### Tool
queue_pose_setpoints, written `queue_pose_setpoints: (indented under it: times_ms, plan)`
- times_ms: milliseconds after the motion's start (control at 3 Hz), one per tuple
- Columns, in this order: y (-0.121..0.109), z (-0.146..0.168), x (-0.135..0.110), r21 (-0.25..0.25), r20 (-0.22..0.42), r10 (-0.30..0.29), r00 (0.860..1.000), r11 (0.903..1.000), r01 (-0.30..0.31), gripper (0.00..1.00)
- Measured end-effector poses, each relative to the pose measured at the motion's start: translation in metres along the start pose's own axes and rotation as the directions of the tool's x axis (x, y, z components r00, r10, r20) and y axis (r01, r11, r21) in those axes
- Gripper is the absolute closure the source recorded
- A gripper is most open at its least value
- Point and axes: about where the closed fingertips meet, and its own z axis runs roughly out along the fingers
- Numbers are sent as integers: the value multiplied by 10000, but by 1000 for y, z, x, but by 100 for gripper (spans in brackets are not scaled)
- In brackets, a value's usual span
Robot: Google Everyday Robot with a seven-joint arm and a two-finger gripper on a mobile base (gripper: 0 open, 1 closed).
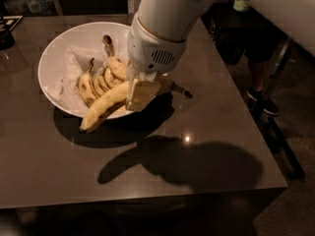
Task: Pick banana from white bowl
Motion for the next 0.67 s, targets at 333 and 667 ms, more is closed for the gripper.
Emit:
queue_pose_setpoints:
  times_ms: [333,667]
  plan:
    - [19,-5,5,103,73,436,9990,9990,-437,100]
    - [20,-5,6,102,67,455,9989,9989,-456,100]
